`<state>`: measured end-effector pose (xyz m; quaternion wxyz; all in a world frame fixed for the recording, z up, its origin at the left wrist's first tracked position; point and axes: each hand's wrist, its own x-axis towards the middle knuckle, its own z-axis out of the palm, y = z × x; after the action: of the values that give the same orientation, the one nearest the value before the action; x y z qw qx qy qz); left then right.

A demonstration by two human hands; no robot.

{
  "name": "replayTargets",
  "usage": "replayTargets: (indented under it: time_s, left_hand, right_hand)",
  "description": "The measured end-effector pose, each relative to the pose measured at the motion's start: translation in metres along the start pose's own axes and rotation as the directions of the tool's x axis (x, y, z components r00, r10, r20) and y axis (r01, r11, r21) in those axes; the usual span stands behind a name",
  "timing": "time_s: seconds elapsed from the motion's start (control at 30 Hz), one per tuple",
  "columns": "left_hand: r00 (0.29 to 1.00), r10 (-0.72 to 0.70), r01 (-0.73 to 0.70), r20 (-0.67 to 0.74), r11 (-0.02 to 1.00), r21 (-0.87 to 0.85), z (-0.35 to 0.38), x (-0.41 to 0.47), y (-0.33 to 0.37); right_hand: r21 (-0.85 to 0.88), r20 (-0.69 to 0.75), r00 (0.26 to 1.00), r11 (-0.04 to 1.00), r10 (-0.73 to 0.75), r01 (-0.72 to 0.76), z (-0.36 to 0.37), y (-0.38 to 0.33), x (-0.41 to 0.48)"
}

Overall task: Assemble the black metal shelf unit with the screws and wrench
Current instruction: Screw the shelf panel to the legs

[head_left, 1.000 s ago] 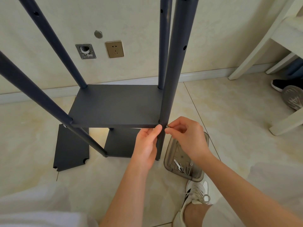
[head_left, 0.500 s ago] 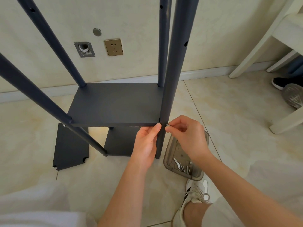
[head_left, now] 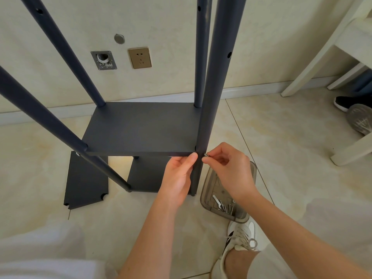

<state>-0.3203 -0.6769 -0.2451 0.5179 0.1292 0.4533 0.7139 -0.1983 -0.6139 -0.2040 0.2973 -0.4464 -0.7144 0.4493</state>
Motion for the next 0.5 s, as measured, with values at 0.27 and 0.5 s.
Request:
replayTargets:
  time_s: [0.27,0.5]
  left_hand:
    - [0.999,0.015,-0.017,0.037,0.999,0.049,-0.0021,0.002,0.0014]
    - [0.999,0.022,-0.022,0.024,1.0,0.015,-0.0029,0.004,-0.0018]
  right_hand:
    - [0.047,0.005,0.999,0.998,0.035,-0.035,0.0011,0.0045,0.0036]
    - [0.131,0.023,0.998,0.989,0.059,-0.061,0.0015,0.0037,0.0034]
